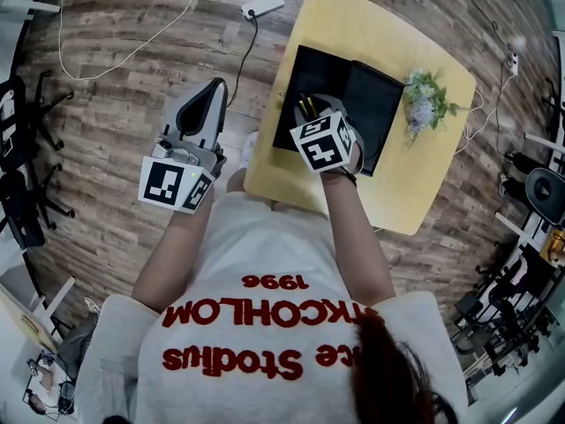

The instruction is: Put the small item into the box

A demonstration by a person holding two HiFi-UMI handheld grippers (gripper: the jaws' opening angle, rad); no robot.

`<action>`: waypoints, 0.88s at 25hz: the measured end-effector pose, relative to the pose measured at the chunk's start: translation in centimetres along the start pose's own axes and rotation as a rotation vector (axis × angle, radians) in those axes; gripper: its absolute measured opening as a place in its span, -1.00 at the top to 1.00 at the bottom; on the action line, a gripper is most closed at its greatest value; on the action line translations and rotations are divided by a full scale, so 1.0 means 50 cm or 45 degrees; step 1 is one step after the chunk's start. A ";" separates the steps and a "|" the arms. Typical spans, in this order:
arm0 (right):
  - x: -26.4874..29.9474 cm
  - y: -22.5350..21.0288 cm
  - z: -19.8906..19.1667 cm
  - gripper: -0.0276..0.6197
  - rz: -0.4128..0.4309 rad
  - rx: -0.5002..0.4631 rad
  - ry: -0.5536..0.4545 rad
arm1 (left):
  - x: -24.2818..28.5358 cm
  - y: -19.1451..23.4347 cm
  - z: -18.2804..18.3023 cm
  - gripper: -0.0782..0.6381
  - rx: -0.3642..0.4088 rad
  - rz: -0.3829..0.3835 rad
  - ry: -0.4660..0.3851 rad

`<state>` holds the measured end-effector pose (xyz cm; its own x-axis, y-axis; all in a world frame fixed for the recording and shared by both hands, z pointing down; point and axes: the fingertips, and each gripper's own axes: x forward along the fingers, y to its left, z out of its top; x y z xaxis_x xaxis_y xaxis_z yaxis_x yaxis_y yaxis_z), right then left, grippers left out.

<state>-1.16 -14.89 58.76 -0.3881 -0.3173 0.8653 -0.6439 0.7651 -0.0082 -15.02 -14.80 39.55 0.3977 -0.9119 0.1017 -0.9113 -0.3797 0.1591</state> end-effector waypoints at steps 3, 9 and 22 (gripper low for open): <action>0.006 0.001 -0.009 0.51 -0.007 -0.021 0.052 | 0.001 -0.002 -0.001 0.76 -0.004 0.001 -0.001; 0.004 -0.002 -0.007 0.50 0.009 0.017 0.042 | 0.001 -0.001 -0.005 0.76 -0.012 0.005 -0.002; -0.041 -0.057 0.032 0.86 -0.002 0.205 -0.226 | 0.010 0.006 0.023 0.76 0.015 -0.004 -0.038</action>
<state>0.40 -17.31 56.22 -0.4881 -0.4227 0.7636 -0.7355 0.6702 -0.0992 -15.20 -15.54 38.49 0.3973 -0.9148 0.0720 -0.9113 -0.3842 0.1479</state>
